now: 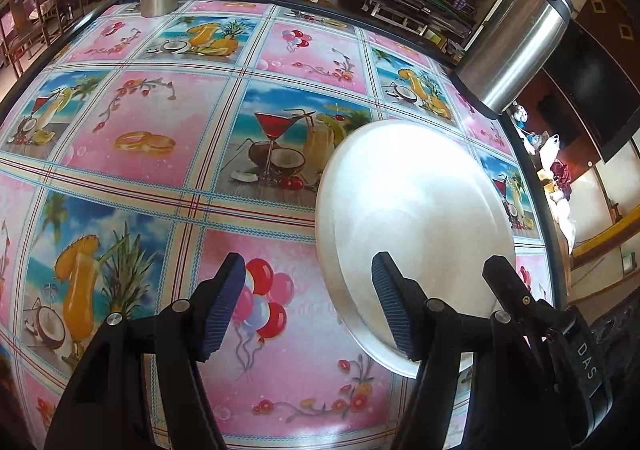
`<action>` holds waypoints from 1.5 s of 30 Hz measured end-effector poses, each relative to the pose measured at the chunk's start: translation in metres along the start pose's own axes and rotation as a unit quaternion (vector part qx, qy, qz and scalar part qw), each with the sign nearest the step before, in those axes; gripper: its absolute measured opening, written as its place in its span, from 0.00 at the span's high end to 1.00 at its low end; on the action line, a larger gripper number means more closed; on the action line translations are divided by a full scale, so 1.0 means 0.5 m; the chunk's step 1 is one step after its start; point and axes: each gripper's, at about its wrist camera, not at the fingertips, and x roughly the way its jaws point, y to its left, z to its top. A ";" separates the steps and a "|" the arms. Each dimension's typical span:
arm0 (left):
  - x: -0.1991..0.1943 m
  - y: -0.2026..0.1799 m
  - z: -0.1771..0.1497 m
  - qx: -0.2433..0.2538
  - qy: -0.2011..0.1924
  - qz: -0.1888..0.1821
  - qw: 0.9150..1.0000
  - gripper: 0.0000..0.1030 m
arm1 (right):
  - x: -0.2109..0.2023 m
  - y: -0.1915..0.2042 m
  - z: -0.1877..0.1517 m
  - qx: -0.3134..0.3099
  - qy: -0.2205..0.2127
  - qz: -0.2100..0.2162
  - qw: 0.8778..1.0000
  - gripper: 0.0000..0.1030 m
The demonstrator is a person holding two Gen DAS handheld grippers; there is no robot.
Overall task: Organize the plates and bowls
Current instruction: 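Close both grippers on the rim of the white bowl, then lift the white bowl with both grippers and tilt it on its rim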
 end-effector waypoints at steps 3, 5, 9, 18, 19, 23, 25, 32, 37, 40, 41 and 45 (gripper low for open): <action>0.000 -0.001 0.000 0.001 -0.001 0.002 1.000 0.37 | 0.001 -0.002 0.002 -0.001 -0.001 -0.001 1.000 0.57; 0.000 -0.001 0.000 0.002 -0.002 0.002 1.000 0.37 | 0.002 -0.003 0.002 0.000 -0.001 -0.001 1.000 0.57; 0.001 -0.002 0.000 0.005 -0.002 0.004 1.000 0.37 | 0.003 -0.005 0.005 0.003 0.000 -0.001 1.000 0.59; 0.001 -0.003 0.000 0.005 -0.002 0.004 1.000 0.37 | 0.004 -0.007 0.006 0.003 0.001 -0.004 1.000 0.63; 0.001 -0.002 0.000 0.005 -0.001 0.004 1.000 0.37 | 0.004 -0.007 0.006 0.003 0.001 -0.004 1.000 0.63; 0.003 -0.001 -0.001 0.006 0.000 0.005 1.000 0.37 | 0.003 -0.007 0.006 0.003 0.001 -0.004 1.000 0.63; 0.004 -0.001 -0.001 0.005 0.001 0.004 1.000 0.37 | 0.004 -0.007 0.006 0.004 0.002 -0.004 1.000 0.63; 0.010 0.004 -0.002 0.003 0.005 0.006 1.000 0.37 | 0.005 -0.007 0.007 0.005 0.002 -0.005 1.000 0.63; 0.010 0.003 -0.001 0.003 0.006 0.005 1.000 0.37 | 0.006 -0.007 0.006 0.005 0.002 -0.005 1.000 0.63; 0.012 0.004 -0.001 0.004 0.008 0.004 1.000 0.37 | 0.006 -0.007 0.006 0.005 0.002 -0.006 1.000 0.63; 0.013 0.005 -0.001 0.004 0.008 0.004 1.000 0.37 | 0.006 -0.008 0.006 0.006 0.002 -0.005 1.000 0.63; 0.016 0.002 -0.002 0.006 0.012 0.005 1.000 0.37 | 0.008 -0.009 0.003 0.006 0.004 -0.006 1.000 0.63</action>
